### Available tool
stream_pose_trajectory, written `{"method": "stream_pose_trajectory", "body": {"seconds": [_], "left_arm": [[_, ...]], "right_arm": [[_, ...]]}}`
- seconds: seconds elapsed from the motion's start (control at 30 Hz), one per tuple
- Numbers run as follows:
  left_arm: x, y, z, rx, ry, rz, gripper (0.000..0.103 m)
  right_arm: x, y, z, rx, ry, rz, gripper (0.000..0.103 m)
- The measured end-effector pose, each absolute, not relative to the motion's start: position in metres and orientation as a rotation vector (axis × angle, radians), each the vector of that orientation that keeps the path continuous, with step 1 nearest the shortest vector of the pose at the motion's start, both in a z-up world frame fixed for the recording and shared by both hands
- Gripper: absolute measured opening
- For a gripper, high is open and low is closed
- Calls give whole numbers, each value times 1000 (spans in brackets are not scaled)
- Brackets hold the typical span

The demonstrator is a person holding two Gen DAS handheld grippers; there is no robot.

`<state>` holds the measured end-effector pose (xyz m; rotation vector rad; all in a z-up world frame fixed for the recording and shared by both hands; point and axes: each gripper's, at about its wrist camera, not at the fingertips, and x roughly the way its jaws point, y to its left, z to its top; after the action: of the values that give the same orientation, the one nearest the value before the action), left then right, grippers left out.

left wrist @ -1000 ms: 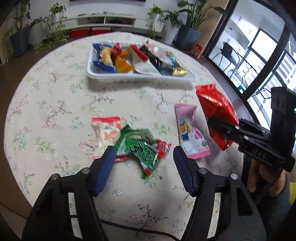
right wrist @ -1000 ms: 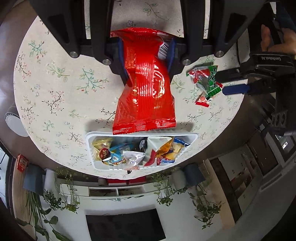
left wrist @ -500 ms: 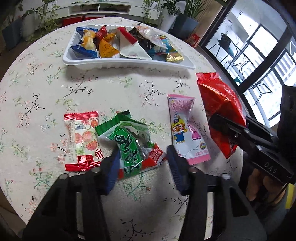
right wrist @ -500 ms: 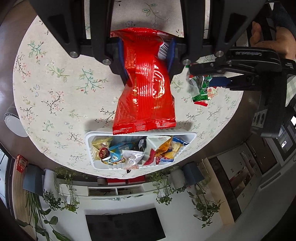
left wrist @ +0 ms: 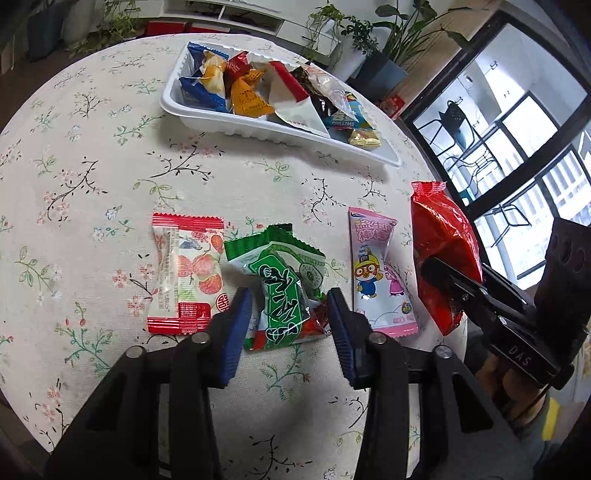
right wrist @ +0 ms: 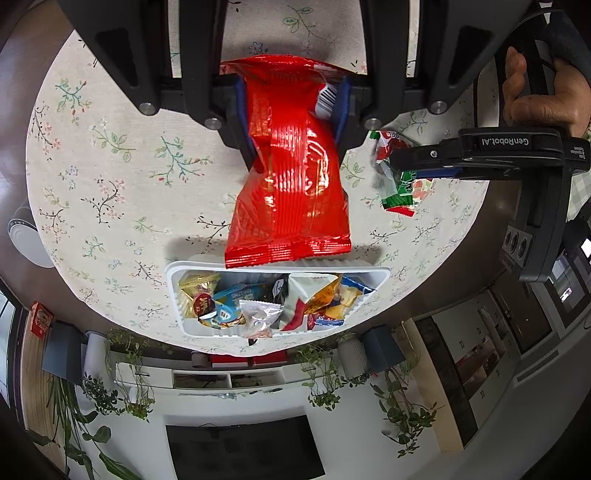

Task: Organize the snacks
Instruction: 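Grasp the green packet with the left tool while the right tool holds the red bag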

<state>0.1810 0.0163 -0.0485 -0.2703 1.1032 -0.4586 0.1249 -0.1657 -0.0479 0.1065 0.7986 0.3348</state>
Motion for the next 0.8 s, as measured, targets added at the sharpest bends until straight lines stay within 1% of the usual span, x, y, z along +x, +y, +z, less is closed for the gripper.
{"method": "stream_pose_trajectory", "body": {"seconds": [0.17,0.2,0.6,0.8], "left_arm": [[183,11,-51,-260,1099,-486,21],[182,11,-51,-259,1093,-488,18],[175,16,-41,-260,1049,-502,17],[171,22,-28,-277,1017,-512,17]], "right_arm": [[125,-165,-48,105,799,333,38],[125,-165,-48,105,800,332,38],[126,-167,-48,104,785,320,38],[125,-168,-46,108,769,320,38]]}}
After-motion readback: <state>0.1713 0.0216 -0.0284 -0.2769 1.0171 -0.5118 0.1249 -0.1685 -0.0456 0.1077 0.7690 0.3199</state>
